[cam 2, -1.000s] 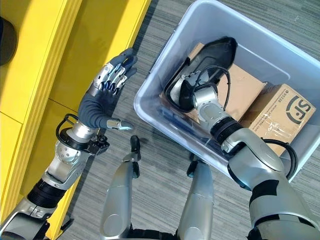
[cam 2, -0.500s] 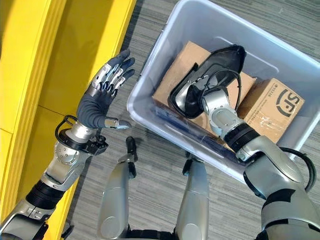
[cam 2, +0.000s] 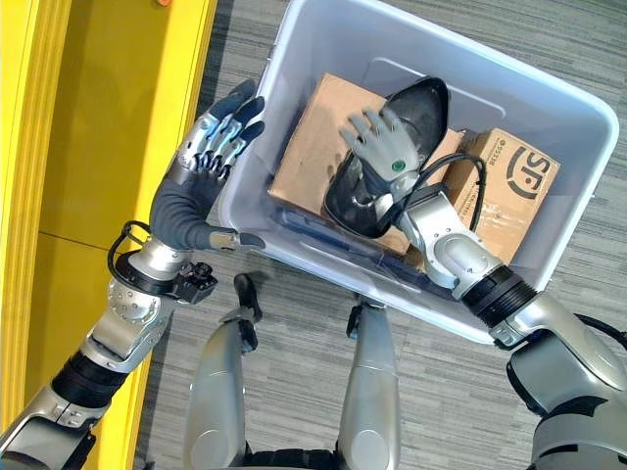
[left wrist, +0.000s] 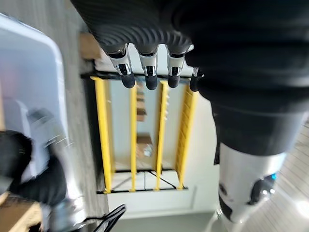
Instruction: Move parts from the plastic box to the shelf.
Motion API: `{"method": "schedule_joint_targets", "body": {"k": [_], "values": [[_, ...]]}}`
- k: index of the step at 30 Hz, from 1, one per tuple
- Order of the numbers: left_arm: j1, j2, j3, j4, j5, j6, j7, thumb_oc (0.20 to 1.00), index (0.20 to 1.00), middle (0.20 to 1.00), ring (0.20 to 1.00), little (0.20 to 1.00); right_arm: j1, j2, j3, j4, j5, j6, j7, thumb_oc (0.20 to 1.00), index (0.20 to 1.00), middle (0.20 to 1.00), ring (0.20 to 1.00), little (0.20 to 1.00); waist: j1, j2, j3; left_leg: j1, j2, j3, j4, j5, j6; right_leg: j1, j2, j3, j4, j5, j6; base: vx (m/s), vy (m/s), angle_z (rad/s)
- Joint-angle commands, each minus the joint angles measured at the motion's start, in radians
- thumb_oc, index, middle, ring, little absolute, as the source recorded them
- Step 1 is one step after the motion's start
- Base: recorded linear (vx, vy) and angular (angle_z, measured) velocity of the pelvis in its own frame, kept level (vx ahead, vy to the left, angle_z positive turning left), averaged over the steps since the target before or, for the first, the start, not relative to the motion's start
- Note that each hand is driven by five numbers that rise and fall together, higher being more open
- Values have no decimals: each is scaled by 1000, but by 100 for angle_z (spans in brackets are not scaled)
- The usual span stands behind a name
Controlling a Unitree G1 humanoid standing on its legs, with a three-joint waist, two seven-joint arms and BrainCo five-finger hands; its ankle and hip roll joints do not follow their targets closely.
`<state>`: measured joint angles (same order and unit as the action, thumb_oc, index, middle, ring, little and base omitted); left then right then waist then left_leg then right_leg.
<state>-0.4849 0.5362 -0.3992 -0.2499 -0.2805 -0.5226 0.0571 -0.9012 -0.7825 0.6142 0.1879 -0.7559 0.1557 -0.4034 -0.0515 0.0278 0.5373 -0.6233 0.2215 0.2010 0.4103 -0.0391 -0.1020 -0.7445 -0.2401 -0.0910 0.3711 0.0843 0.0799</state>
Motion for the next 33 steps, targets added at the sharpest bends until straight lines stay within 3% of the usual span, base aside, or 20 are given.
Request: {"method": "schedule_joint_targets", "body": {"k": [1,5,8,13,15,20,24,26,27,29,31,33], "values": [[-14,-33,11,-94,57,-32,71,1000,1000,1000,1000,1000,-55,29,-79,-68,49,-185,-223,1000,1000,1000,1000,1000,-16,46,-17,7,-58,-27,-70,48,29,40,106,-17,116,-155,-15,6,135,-18],[-83,-77,6,-91,41,19,120,1000,1000,1000,1000,1000,-76,82,-106,-96,68,-249,-202,1000,1000,1000,1000,1000,-36,82,-17,36,-68,-7,-81,47,23,44,102,5,118,-166,-22,21,170,-20],[-105,-109,12,-82,42,103,172,1000,1000,1000,1000,1000,-30,146,-149,-148,230,-157,-314,1000,1000,1000,1000,1000,-63,108,-17,71,-72,16,-114,52,18,52,105,31,97,-163,-24,25,152,-9],[-93,-138,22,-59,47,214,274,1000,1000,1000,1000,1000,80,191,-250,-208,342,-87,-365,1000,1000,1000,1000,1000,-103,115,-17,115,-77,34,-155,52,12,61,116,56,67,-151,-19,24,112,-10],[-84,-168,29,-26,35,266,322,1000,1000,1000,1000,1000,176,219,-313,-238,409,-43,-379,1000,1000,1000,1000,1000,-140,115,-17,145,-79,53,-182,50,12,67,124,82,32,-138,-17,38,172,-17],[-58,-215,21,8,41,315,415,1000,1000,1000,1000,1000,345,240,-396,-299,405,-80,-361,1000,1000,1000,1000,1000,-203,110,-17,189,-77,97,-219,57,6,77,130,112,-48,-90,-9,26,183,-25],[-38,-237,23,15,47,323,492,1000,1000,1000,1000,1000,363,236,-404,-333,383,-97,-289,1000,1000,1000,1000,1000,-199,98,-17,223,-59,154,-214,34,-8,103,86,52,-96,-80,14,57,227,-39],[-2,-243,39,10,60,325,557,1000,1000,1000,1000,1000,330,234,-391,-319,375,-106,-221,1000,1000,1000,1000,1000,-163,82,-17,253,-16,244,-200,28,-20,112,36,-77,-90,-77,28,61,337,-44],[22,-234,43,10,73,328,579,1000,1000,1000,1000,1000,318,233,-374,-312,392,-91,-215,1000,1000,1000,1000,1000,-146,64,-17,253,-3,261,-161,36,-25,142,43,-114,-99,-88,18,9,140,-81],[38,-223,48,8,82,340,588,1000,1000,1000,1000,1000,325,226,-371,-306,445,-89,-234,1000,1000,1000,1000,1000,-133,37,-17,245,11,262,-107,16,-17,154,47,-135,-80,-98,14,-95,-46,-103],[31,-205,46,11,72,373,592,1000,1000,1000,1000,1000,352,227,-378,-307,462,-82,-255,1000,1000,1000,1000,1000,-128,-3,-17,214,14,242,-51,-3,-16,172,49,-143,-124,-69,24,-115,-91,-33],[30,-203,44,17,85,380,590,1000,1000,1000,1000,1000,368,232,-382,-310,466,-84,-271,1000,1000,1000,1000,1000,-136,-15,-17,209,4,232,-45,-32,-2,178,41,-113,-176,-30,45,-53,-41,9]]}}
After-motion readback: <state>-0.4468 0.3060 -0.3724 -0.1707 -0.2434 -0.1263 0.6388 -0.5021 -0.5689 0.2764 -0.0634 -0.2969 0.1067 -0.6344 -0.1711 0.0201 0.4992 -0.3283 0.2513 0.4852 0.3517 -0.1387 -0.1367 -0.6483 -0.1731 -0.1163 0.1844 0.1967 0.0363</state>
